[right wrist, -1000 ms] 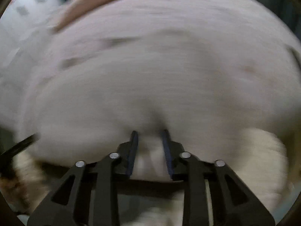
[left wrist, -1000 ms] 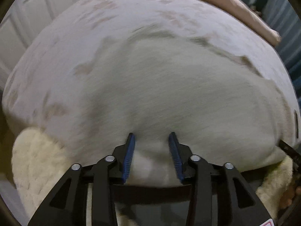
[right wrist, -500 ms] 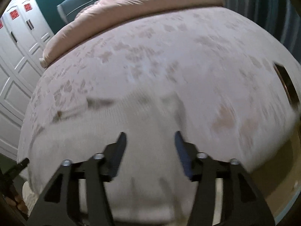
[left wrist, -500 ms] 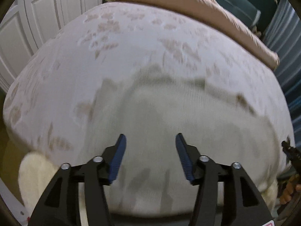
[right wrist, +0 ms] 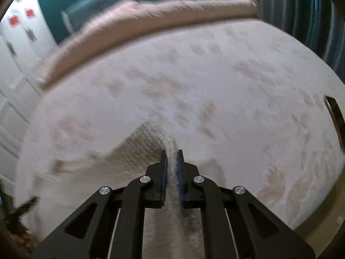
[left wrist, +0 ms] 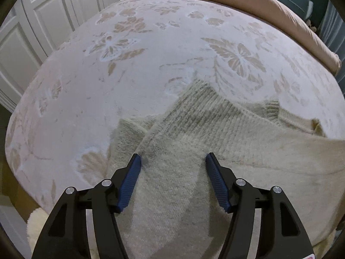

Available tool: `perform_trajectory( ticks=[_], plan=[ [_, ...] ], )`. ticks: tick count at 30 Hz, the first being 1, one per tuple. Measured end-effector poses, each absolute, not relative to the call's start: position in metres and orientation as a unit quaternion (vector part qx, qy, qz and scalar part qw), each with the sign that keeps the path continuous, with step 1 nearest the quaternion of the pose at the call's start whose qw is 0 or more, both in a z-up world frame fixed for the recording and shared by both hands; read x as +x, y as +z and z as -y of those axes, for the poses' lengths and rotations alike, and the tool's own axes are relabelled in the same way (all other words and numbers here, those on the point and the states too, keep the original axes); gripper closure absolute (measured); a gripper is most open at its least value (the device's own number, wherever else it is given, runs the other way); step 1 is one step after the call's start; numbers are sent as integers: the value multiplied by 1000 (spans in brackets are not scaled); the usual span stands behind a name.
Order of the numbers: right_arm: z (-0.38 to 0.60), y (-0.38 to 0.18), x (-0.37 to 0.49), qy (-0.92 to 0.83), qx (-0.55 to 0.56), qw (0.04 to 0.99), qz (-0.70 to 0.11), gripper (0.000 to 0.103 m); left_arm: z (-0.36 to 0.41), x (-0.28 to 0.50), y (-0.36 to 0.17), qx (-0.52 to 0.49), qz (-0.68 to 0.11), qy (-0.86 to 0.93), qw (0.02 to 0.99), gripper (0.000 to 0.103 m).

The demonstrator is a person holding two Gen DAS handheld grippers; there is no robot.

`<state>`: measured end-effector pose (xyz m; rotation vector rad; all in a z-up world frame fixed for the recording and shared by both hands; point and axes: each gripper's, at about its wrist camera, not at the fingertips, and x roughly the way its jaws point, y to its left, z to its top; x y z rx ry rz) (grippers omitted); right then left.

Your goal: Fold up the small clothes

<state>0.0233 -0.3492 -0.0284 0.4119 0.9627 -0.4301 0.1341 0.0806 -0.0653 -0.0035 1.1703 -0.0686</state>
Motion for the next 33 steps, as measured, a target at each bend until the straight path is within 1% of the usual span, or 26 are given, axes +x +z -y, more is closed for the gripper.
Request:
perform_trajectory(
  ticks=[2, 3, 4, 7, 8, 11, 13, 15, 16, 18, 20, 21, 24, 25, 26, 28, 30, 33],
  plan=[
    [362, -68, 29, -208, 205, 806, -514, 95, -77, 135, -67, 7, -551, -26, 834, 39],
    [362, -67, 28, -209, 207, 811, -506, 95, -75, 135, -67, 11, -551, -23, 834, 39],
    [360, -59, 27, -211, 211, 814, -499, 91, -74, 135, -66, 13, -552, -22, 833, 39],
    [344, -18, 14, -216, 229, 835, -451, 90, -78, 130, -55, -5, -548, -29, 836, 43],
    [329, -2, 8, -206, 219, 848, -436, 90, -79, 124, -46, -10, -544, -33, 838, 43],
    [271, 20, -4, -135, 194, 872, -428, 90, -71, 96, -21, -30, -529, -66, 846, 43],
    [223, 16, -9, -73, 181, 872, -449, 90, -55, 73, -14, -35, -533, -101, 839, 43],
    [171, 0, -17, -13, 154, 865, -478, 90, -40, 56, -16, -26, -540, -119, 832, 43],
    [147, -13, -21, 13, 139, 858, -494, 90, -34, 47, -20, -22, -547, -127, 827, 43],
    [130, -31, -31, 22, 122, 847, -517, 90, -27, 34, -35, -11, -568, -133, 812, 43],
    [144, -41, -45, -1, 129, 838, -530, 90, -34, 27, -51, 0, -585, -115, 803, 43],
    [154, -43, -52, -15, 135, 837, -530, 90, -43, 24, -55, -3, -587, -104, 803, 39],
    [220, -42, -87, -88, 178, 829, -522, 91, -69, 20, -62, -9, -589, -74, 804, 39],
    [240, -45, -98, -116, 189, 823, -523, 88, -75, 19, -64, -10, -591, -66, 804, 39],
    [265, -48, -111, -166, 187, 812, -528, 87, -82, 17, -67, -15, -591, -64, 804, 39],
    [289, -47, -126, -192, 200, 804, -526, 92, -84, 14, -67, -10, -587, -65, 807, 39],
    [295, -33, -136, -189, 230, 809, -507, 87, -73, 10, -67, 17, -582, -61, 811, 39],
    [273, -14, -131, -161, 216, 830, -489, 87, -65, 4, -67, 40, -575, -53, 815, 39]
  ],
)
